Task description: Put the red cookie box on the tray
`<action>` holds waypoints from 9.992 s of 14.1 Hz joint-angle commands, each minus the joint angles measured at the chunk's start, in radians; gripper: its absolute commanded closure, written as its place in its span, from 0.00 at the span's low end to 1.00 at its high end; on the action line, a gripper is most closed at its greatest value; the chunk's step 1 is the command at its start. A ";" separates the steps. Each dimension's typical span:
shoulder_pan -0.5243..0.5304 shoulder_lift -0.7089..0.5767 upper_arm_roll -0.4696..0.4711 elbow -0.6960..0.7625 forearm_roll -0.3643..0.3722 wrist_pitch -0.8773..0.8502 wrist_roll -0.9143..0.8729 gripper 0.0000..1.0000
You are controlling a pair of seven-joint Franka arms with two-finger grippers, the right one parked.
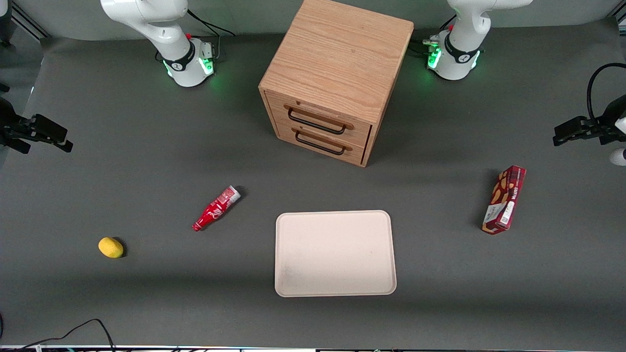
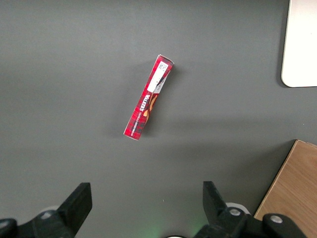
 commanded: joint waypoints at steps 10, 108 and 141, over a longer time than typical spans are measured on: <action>-0.013 0.008 0.008 -0.054 -0.001 0.069 -0.001 0.00; -0.349 0.944 -0.176 0.708 0.044 0.309 -0.545 0.00; 0.107 0.113 -0.067 0.076 -0.004 -0.001 0.130 0.00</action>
